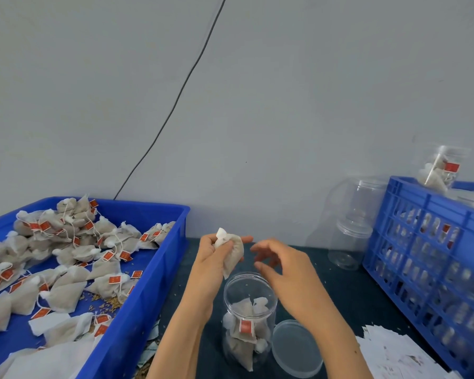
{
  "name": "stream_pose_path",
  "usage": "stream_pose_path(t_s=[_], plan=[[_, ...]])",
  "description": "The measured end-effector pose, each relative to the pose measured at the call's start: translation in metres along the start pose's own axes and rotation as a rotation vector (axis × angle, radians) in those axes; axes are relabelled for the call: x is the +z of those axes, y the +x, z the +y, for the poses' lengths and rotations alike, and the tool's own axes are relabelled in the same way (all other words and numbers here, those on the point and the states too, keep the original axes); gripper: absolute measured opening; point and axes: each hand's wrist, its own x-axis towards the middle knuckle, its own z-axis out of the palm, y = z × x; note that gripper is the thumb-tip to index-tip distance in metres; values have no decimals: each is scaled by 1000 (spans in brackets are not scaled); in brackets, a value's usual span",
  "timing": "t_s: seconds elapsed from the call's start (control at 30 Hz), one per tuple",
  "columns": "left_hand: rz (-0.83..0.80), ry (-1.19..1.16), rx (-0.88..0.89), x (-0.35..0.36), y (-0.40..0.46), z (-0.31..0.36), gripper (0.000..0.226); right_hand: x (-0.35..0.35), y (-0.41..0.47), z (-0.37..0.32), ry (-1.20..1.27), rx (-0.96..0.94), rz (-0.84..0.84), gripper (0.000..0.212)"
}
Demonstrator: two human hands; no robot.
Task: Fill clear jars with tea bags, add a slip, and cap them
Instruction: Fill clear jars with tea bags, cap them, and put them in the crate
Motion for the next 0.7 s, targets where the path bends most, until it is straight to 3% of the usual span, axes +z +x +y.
stream_pose_path(t_s=[0.17, 0.3, 0.5, 0.7], plan=[[-132, 148, 69, 3, -1, 1, 7, -2, 0, -5, 236, -5, 59, 28], [-215, 252, 118, 5, -3, 0, 11, 4, 1, -7, 156, -23, 103, 12], [-367, 387, 115, -6, -2, 4, 17, 4, 4, 0, 63, 34, 190, 9], [-259, 723, 240, -19, -2, 6, 14, 5, 2, 2, 18, 33, 130, 17]])
